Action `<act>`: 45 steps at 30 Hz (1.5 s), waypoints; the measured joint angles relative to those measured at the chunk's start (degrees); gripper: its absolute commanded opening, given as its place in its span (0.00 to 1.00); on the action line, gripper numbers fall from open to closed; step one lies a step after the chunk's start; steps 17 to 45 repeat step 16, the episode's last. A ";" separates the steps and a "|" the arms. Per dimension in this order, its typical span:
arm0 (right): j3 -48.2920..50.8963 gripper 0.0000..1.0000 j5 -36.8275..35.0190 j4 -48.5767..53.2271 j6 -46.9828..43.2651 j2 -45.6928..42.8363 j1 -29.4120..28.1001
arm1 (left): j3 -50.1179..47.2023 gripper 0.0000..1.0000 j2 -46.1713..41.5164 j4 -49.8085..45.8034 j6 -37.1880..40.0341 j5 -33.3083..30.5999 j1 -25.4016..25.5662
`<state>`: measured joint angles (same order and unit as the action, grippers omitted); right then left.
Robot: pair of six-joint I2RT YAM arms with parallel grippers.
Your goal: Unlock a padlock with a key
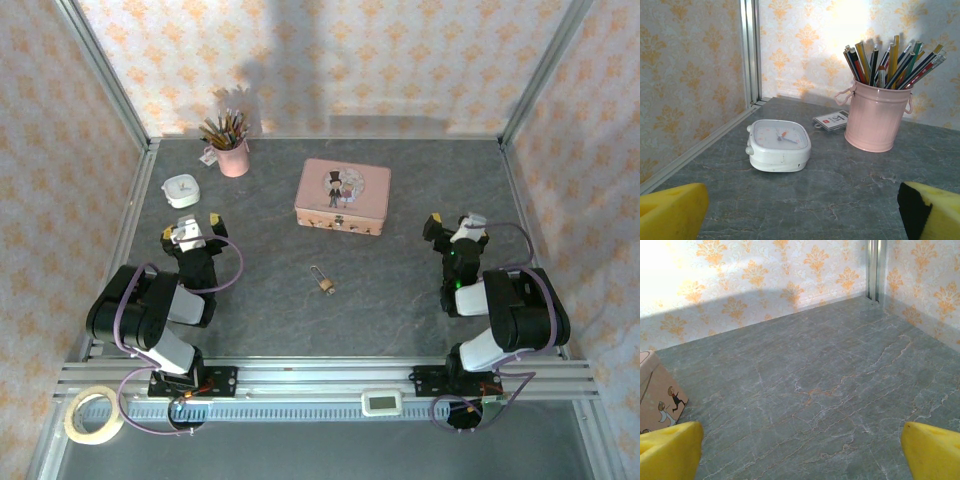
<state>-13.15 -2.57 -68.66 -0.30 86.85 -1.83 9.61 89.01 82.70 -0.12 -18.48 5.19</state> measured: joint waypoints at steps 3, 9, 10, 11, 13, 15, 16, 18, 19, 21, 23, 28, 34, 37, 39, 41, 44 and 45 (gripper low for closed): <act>0.00 1.00 0.00 0.00 -0.04 0.00 0.00 | 0.00 0.99 0.00 0.00 0.00 0.00 0.00; 0.00 1.00 0.00 0.00 -0.37 0.00 0.00 | 0.00 0.99 0.00 0.00 0.00 0.00 0.00; 0.00 1.00 0.00 0.00 -0.39 0.00 0.00 | 0.00 0.99 0.00 0.00 0.00 0.00 0.00; 0.00 1.00 0.00 0.00 -0.42 0.00 0.00 | 0.00 0.99 0.00 -0.02 0.00 0.00 0.00; 0.00 1.00 0.00 0.00 -0.42 0.00 0.00 | 0.00 0.99 0.00 -0.04 0.00 0.00 0.00; 0.00 1.00 0.00 0.00 -0.42 0.00 -0.02 | 0.00 0.99 0.00 -0.17 0.00 0.00 0.00; 0.00 1.00 0.00 0.00 -0.42 0.00 -0.07 | 0.00 0.99 0.00 -0.26 -0.02 0.00 -0.02; 0.00 1.00 0.00 0.00 -0.42 0.00 -0.07 | 0.00 0.99 0.00 -0.26 -0.02 0.00 -0.02; 0.00 1.00 0.00 0.00 -0.42 0.00 -0.07 | 0.00 0.99 0.00 -0.26 -0.02 0.00 -0.02; 0.00 1.00 0.00 0.00 -0.42 0.00 -0.07 | 0.00 0.99 0.00 -0.26 -0.02 0.00 -0.02; 0.00 1.00 0.00 0.00 -0.42 0.00 -0.07 | 0.00 0.99 0.00 -0.26 -0.02 0.00 -0.02; 0.00 1.00 0.00 0.00 -0.42 0.00 -0.07 | 0.00 0.99 0.00 -0.26 -0.02 0.00 -0.02; 0.00 1.00 0.00 0.00 -0.42 0.00 -0.07 | 0.00 0.99 0.00 -0.26 -0.02 0.00 -0.02; 0.00 1.00 0.00 0.00 -0.42 0.00 -0.07 | 0.00 0.99 0.00 -0.26 -0.02 0.00 -0.02; 0.00 1.00 0.00 0.00 -0.42 0.00 -0.07 | 0.00 0.99 0.00 -0.26 -0.02 0.00 -0.02; 0.00 1.00 0.00 0.00 -0.42 0.00 -0.07 | 0.00 0.99 0.00 -0.26 -0.02 0.00 -0.02; 0.00 1.00 0.00 0.00 -0.42 0.00 -0.07 | 0.00 0.99 0.00 -0.26 -0.02 0.00 -0.02; 0.00 1.00 0.00 0.00 -0.42 0.00 -0.07 | 0.00 0.99 0.00 -0.26 -0.02 0.00 -0.02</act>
